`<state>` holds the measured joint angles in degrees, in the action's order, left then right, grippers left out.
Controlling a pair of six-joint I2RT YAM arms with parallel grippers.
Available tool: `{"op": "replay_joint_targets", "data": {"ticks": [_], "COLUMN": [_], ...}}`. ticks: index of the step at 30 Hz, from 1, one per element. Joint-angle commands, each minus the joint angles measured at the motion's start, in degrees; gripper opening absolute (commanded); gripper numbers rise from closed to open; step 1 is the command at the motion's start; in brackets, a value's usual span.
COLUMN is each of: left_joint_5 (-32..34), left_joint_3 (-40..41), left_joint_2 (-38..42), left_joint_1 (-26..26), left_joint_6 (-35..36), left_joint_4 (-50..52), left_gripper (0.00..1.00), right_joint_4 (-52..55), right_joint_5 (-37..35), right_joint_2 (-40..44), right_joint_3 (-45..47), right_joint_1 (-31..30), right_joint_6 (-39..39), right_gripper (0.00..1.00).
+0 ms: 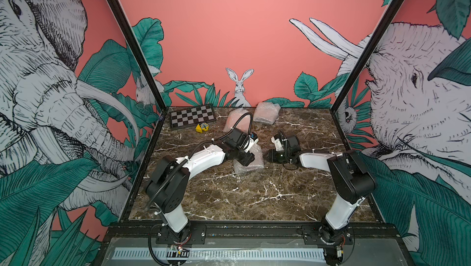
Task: Unpack dinner plates from bubble wrap
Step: Unwrap the bubble wrap at the center of the board.
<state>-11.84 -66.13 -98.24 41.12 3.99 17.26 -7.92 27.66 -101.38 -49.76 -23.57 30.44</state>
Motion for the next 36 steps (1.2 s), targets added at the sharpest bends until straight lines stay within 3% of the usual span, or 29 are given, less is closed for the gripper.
{"op": "replay_joint_targets", "data": {"ticks": [1,10,15,18,23,31,36], "left_joint_5": [1.4,1.4,3.1,3.6,2.0,0.4,1.4], "left_joint_3": [-2.6,-6.0,-7.0,-7.3,-6.2,-4.6,-4.2], "left_joint_2": [-1.0,-5.8,-8.2,-8.8,-7.5,-5.7,-5.0], "left_joint_1": [1.0,1.2,1.2,1.3,1.4,1.4,1.4], "left_joint_6": [3.0,3.9,4.1,4.1,3.9,3.7,2.9], "left_joint_4": [2.2,0.8,-0.7,-0.9,-1.9,-3.0,-3.6], "left_gripper": [0.58,0.54,0.45,0.33,0.0,0.0,0.0], "right_joint_4": [-0.8,-1.8,-2.9,-3.7,-6.8,-11.3,-9.5], "right_joint_5": [0.7,1.9,2.8,3.5,5.5,8.2,6.4], "right_joint_2": [1.7,1.5,1.1,1.0,-0.2,-3.4,-3.4], "right_joint_3": [0.8,0.9,1.0,1.0,1.0,0.4,0.5], "right_joint_1": [-0.1,-0.2,-0.2,-0.2,-0.2,-0.2,-0.2], "right_joint_6": [0.6,1.5,2.3,2.8,4.9,8.4,7.8], "right_gripper": [0.38,0.39,0.39,0.4,0.42,0.43,0.43]}}
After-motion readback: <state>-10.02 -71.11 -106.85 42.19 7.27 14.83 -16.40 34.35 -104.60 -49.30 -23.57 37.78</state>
